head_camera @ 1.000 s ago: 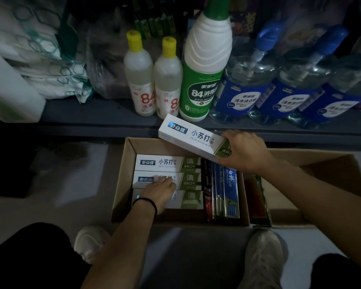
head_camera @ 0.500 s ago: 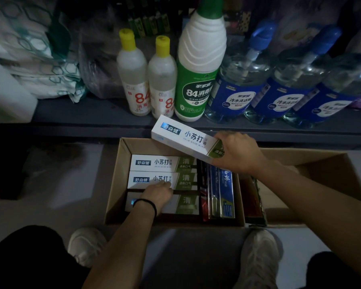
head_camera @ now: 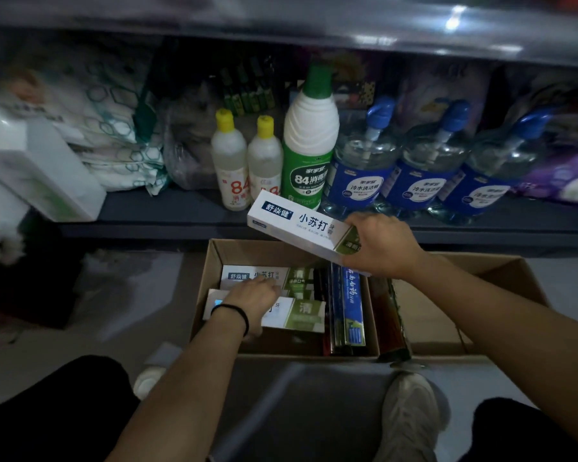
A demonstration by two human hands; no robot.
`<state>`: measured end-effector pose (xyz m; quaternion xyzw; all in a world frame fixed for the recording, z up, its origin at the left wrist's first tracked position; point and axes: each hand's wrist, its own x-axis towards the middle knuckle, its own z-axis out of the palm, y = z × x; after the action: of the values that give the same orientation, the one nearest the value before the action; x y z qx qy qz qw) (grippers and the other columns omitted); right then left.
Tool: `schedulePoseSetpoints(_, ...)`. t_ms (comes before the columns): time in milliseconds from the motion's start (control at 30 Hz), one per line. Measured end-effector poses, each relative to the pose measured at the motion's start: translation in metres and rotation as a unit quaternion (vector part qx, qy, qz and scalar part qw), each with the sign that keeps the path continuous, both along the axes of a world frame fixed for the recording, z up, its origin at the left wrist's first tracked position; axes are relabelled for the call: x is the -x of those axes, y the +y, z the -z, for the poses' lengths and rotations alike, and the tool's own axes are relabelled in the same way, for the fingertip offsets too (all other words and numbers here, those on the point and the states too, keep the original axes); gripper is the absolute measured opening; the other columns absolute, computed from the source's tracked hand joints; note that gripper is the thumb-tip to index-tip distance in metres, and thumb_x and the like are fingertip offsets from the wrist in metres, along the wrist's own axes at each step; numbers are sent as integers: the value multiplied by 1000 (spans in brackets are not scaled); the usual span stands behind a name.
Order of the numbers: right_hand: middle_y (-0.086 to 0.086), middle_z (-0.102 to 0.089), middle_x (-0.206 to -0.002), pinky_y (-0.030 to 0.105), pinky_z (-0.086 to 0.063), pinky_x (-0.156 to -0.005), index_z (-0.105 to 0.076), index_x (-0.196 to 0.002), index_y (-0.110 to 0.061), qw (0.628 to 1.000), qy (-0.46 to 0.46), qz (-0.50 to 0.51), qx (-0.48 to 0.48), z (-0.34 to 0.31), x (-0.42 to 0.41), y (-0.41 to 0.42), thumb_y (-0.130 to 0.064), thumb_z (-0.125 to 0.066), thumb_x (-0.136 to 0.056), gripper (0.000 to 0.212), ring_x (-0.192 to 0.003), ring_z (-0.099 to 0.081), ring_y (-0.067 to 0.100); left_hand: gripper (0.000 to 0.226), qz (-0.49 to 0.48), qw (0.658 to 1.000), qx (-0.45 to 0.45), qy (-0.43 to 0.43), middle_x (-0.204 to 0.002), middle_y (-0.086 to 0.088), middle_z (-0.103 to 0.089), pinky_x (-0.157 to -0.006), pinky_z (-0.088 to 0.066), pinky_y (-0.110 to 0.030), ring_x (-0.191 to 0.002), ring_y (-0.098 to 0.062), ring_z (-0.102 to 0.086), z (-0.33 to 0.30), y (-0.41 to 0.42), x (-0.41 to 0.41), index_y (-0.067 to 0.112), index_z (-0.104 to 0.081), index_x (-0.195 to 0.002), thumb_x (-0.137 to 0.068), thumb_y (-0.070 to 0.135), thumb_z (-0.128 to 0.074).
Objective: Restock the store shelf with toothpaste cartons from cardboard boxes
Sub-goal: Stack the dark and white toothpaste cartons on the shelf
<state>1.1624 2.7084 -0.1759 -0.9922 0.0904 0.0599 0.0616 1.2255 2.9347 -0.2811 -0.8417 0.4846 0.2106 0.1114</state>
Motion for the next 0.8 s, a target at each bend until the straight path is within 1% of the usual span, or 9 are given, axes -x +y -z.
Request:
schedulePoseSetpoints(167, -3, -64, -106, 33, -50, -72, -55, -119, -22, 1000, -19, 6, 2, -43, 15, 4, -49, -71, -73, 55, -91, -61, 19, 63, -1, 998, 45, -45, -126, -5, -46, -93, -42, -33, -114, -22, -43, -55, 11, 6, 15, -43, -128, -74, 25, -74)
schedulePoseSetpoints(267, -2, -65, -106, 33, -50, -72, -55, -122, -21, 999, -33, 8, 3, -71, 24, 5, -49, -71, -73, 59, -91, -60, 18, 55, 18, 994, 68, -89, -125, -5, -45, -92, -39, -33, -115, -22, -42, -96, 15, 11, 16, -45, -123, -78, 33, -71)
schedulePoseSetpoints(400, 0, -64, -105, 32, -44, -68, -57, -117, -22, 998, -45, 12, 30, -113, 39, 2, -50, -72, -70, 57, -92, -60, 23, 55, 40, 986, 93, -135, -125, -3, -44, -92, -36, -32, -115, -22, -40, -152, 17, 19, 16, -45, -122, -76, 28, -71)
schedulePoseSetpoints(467, -1, -66, -102, 32, -47, -68, -58, -113, -22, 997, -60, 11, 50, -135, 46, 1, -51, -71, -70, 53, -90, -61, 22, 57, 50, 980, 114, -153, -126, -4, -44, -91, -39, -33, -116, -23, -40, -178, 18, 23, 15, -46, -123, -75, 28, -72)
schedulePoseSetpoints(567, -2, -65, -104, 35, -52, -75, -57, -114, -23, 993, -80, 17, 79, -172, 54, -1, -51, -70, -68, 55, -92, -62, 23, 57, 60, 972, 145, -173, -126, -5, -45, -87, -41, -34, -117, -24, -42, -216, 18, 27, 13, -47, -126, -75, 23, -70)
schedulePoseSetpoints(633, -2, -64, -102, 35, -51, -75, -57, -112, -23, 991, -99, 23, 90, -200, 58, -6, -49, -70, -68, 53, -92, -61, 24, 50, 68, 964, 168, -194, -120, -5, -48, -81, -41, -33, -112, -24, -45, -243, 15, 26, 12, -51, -118, -73, 21, -70)
schedulePoseSetpoints(700, -1, -64, -101, 32, -47, -70, -58, -111, -23, 987, -116, 19, 105, -227, 60, -13, -50, -70, -69, 52, -91, -60, 23, 43, 76, 955, 194, -213, -115, -5, -50, -78, -43, -35, -108, -25, -47, -268, 11, 23, 13, -53, -110, -71, 23, -71)
schedulePoseSetpoints(767, 0, -64, -104, 31, -45, -68, -58, -112, -23, 981, -138, 9, 135, -250, 60, -25, -53, -70, -70, 53, -92, -60, 23, 45, 79, 949, 199, -232, -113, -3, -49, -75, -43, -35, -106, -23, -45, -294, 5, 19, 15, -52, -108, -70, 30, -71)
schedulePoseSetpoints(800, -1, -64, -105, 32, -47, -69, -58, -113, -23, 978, -148, 8, 149, -260, 59, -31, -53, -70, -70, 53, -92, -61, 23, 46, 81, 947, 198, -242, -112, -1, -47, -72, -42, -34, -106, -22, -44, -305, 1, 17, 16, -51, -108, -69, 31, -71)
